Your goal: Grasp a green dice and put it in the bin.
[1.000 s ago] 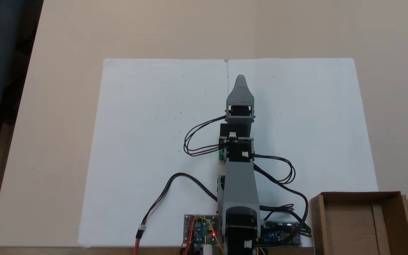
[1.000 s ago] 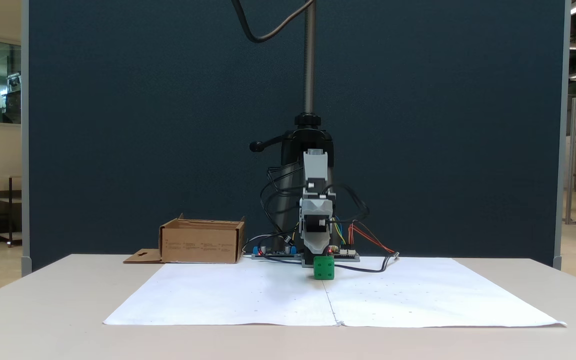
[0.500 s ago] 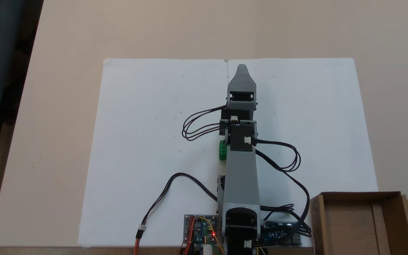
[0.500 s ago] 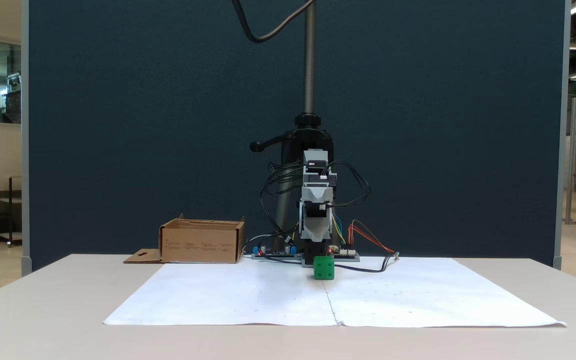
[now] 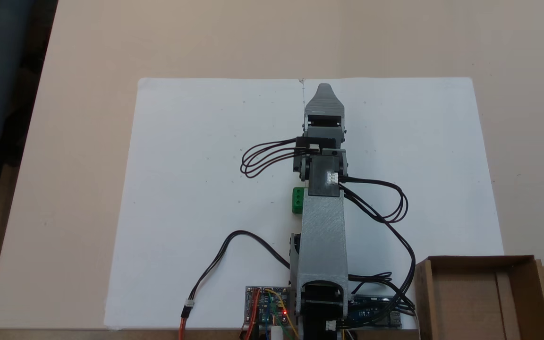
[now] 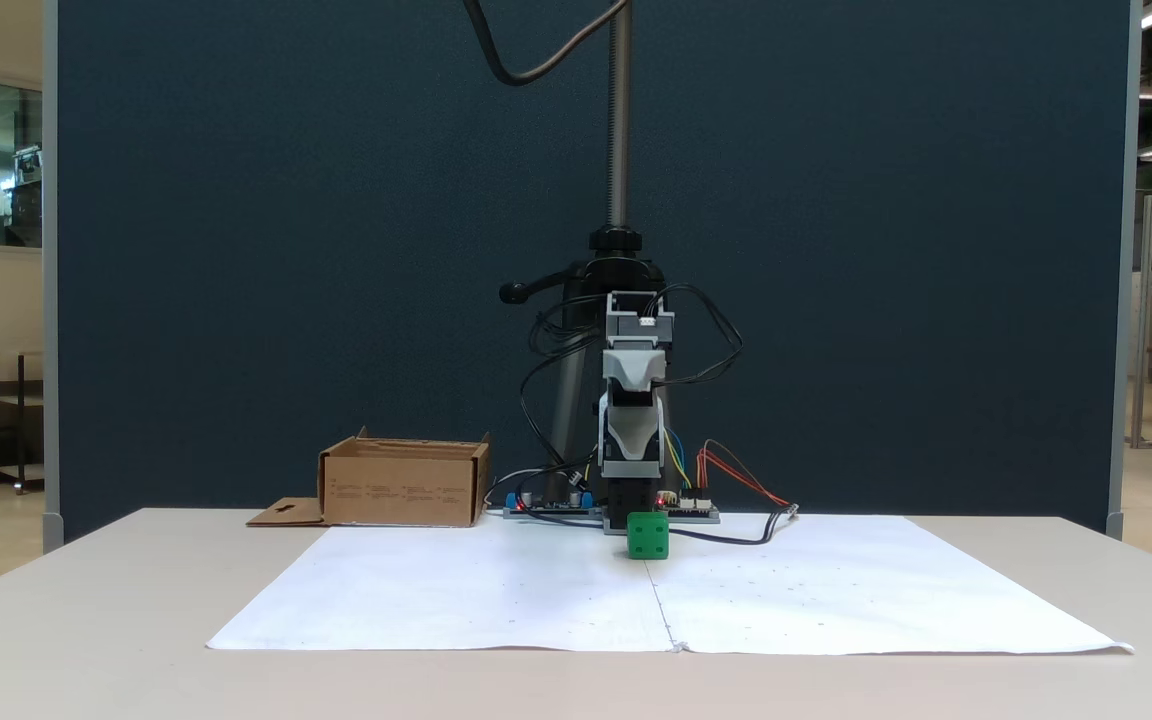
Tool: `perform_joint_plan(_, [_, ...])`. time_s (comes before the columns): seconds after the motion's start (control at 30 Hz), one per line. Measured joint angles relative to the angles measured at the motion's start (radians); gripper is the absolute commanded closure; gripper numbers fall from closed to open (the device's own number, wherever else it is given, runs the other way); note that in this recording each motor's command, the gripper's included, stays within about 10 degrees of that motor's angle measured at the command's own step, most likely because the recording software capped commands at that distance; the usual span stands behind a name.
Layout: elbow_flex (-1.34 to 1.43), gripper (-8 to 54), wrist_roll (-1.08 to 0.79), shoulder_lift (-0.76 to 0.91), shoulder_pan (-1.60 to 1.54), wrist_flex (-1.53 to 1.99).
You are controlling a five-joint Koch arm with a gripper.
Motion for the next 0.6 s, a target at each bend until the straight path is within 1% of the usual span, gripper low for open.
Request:
perform_joint_plan(0.17, [-0.086,3.2,0.002,0.0,-0.006,0.206])
perform_joint_plan(0.3, [-0.104,3.2,0.003,0.0,-0.006,0.336])
perform_joint_plan(0.43, [-0.199,2.1,0.005,0.0,-0.002,0.485])
perform_joint_plan(0.6, [-0.209,2.2,0.048,0.0,-0.003,0.594])
